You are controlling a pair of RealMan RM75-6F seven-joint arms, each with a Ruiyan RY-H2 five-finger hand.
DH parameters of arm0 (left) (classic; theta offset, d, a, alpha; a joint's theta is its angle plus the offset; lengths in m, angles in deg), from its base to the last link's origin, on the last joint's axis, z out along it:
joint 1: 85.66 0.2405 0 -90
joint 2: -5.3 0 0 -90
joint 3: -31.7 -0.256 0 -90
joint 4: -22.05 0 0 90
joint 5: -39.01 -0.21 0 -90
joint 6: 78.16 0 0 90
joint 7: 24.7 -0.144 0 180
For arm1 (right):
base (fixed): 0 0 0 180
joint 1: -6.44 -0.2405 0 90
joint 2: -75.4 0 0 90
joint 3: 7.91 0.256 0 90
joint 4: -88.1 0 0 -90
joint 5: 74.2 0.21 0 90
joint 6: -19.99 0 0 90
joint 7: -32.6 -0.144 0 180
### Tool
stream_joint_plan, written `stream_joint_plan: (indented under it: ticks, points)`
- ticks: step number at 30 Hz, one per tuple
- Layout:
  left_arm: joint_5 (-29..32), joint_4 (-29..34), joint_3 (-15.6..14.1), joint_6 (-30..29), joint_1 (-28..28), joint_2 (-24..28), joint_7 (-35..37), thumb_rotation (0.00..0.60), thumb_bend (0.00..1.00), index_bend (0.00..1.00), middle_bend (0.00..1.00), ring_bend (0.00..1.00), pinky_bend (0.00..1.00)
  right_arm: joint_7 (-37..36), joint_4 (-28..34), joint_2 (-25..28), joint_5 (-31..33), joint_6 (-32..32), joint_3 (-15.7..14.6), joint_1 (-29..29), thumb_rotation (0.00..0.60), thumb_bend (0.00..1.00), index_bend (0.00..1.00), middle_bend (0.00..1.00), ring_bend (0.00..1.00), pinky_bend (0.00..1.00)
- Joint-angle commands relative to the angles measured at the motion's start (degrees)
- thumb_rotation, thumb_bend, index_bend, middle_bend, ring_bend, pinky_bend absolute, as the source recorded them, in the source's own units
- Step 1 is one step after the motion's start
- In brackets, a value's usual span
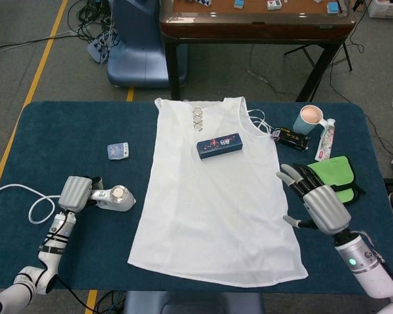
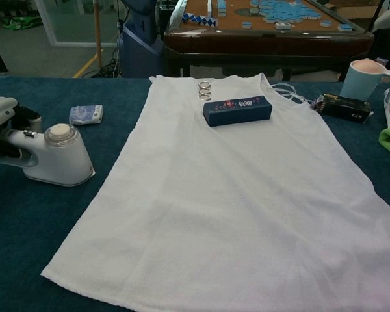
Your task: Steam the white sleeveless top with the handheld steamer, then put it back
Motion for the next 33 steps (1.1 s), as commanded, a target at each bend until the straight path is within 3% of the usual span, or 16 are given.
stream_joint_plan:
  ticks: [1, 6, 12, 17, 19, 22, 24, 26, 33]
  points:
    - [0.16, 1.4, -0.01, 0.3, 0.33, 0.66, -1.26, 0.6, 0.26, 0.65, 0.67, 0.57, 0.71, -0.19, 0.47, 0.71, 0.36, -0.01, 0.25, 0.3, 0.6, 0.11, 0.0, 0.07, 0.01, 0.06]
    - [1.36, 7.24, 0.12, 2.51, 0.8, 3.84, -5.58, 0.6, 0.21, 0.31, 0.4, 0.34, 0.58, -1.55, 0.19, 1.09, 0.53, -0.03, 0.56, 0.57, 0.6, 0.11, 0.0, 0.07, 0.01, 0.05]
    - [5.38, 18.03, 0.87, 7.54, 1.27, 9.16, -13.22, 0.574, 0.14, 0.02, 0.14, 0.14, 0.38, -3.3, -0.53, 1.32, 0.35, -0.47, 0.98, 0.82, 0.6, 0.11, 0.0, 0.07, 0.01, 0.05]
    - [8.22, 26.36, 1.7, 9.3, 1.83, 13.26, -16.91, 0.377, 0.1, 0.0, 0.07, 0.08, 0.32, -4.01, -0.93, 1.39, 0.24, -0.83, 1.29, 1.06, 0.6, 0.11, 0.0, 0.07, 0.01, 0.05]
    - [9.32, 29.21, 2.06, 9.84, 2.06, 14.89, -17.61, 0.356, 0.1, 0.0, 0.07, 0.08, 0.31, -4.2, -1.02, 1.45, 0.33, -0.87, 1.38, 1.16, 0.6, 0.11, 0.0, 0.07, 0.01, 0.05]
    - [10.91, 34.37, 2.92, 9.98, 2.64, 17.76, -17.43, 0.398, 0.1, 0.0, 0.07, 0.08, 0.31, -4.45, -1.32, 1.53, 0.71, -0.85, 1.53, 1.38, 0.6, 0.11, 0.0, 0.07, 0.01, 0.05]
    - [11.47, 37.03, 3.43, 9.58, 3.22, 19.51, -16.27, 0.518, 0.1, 0.0, 0.07, 0.08, 0.31, -4.68, -1.59, 1.47, 1.18, -0.73, 1.65, 1.55, 0.6, 0.11, 0.0, 0.07, 0.01, 0.05]
    - [11.95, 38.53, 3.85, 9.02, 3.69, 20.94, -15.95, 0.585, 0.1, 0.0, 0.07, 0.08, 0.31, -4.8, -1.93, 1.4, 1.62, -0.36, 1.64, 1.66, 0.6, 0.11, 0.0, 0.07, 0.01, 0.05]
    - [10.94, 40.19, 5.39, 1.12, 6.78, 23.05, -15.32, 0.6, 0.1, 0.04, 0.08, 0.11, 0.31, -3.15, -3.6, 0.68, 4.76, 0.22, 1.91, 2.98, 0.6, 0.12, 0.0, 0.07, 0.01, 0.05]
